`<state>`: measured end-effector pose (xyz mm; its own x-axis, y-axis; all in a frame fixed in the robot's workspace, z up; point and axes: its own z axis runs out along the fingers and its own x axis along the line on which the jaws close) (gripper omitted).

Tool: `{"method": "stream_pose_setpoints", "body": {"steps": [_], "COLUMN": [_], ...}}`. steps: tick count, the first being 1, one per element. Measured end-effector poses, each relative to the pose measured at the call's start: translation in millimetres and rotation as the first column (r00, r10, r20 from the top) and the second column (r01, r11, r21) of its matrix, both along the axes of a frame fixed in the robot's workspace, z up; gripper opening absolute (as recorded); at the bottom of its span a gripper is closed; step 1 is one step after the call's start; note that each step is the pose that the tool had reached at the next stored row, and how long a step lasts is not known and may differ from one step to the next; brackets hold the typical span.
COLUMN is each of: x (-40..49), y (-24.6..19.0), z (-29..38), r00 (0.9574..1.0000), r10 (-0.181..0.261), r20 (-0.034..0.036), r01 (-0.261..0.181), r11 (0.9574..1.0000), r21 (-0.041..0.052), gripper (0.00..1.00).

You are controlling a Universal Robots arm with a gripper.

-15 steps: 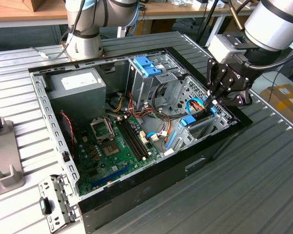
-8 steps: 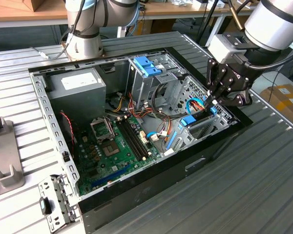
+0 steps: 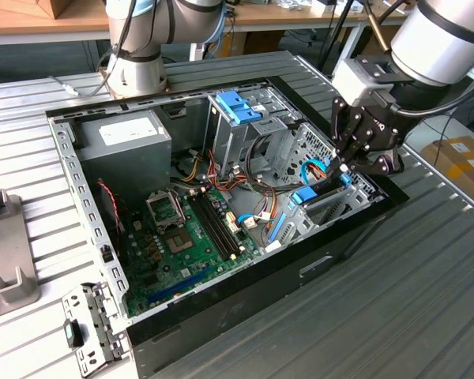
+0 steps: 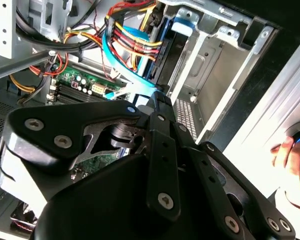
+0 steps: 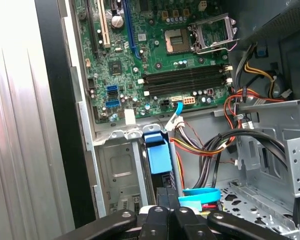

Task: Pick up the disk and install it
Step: 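Insert the second disk wire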

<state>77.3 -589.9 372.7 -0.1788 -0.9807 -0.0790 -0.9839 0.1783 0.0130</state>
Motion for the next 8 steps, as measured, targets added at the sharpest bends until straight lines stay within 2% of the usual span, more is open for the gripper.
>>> {"method": "stream_pose_setpoints", "body": {"steps": [8], "x": [-0.5], "y": [1.6], "z": [-3.2], "r00": [1.0000], "r10": [0.000], "r20": [-0.0001], "r01": [0.000], "r11": [1.0000], "r21": [0.0023], "gripper": [0.10]}}
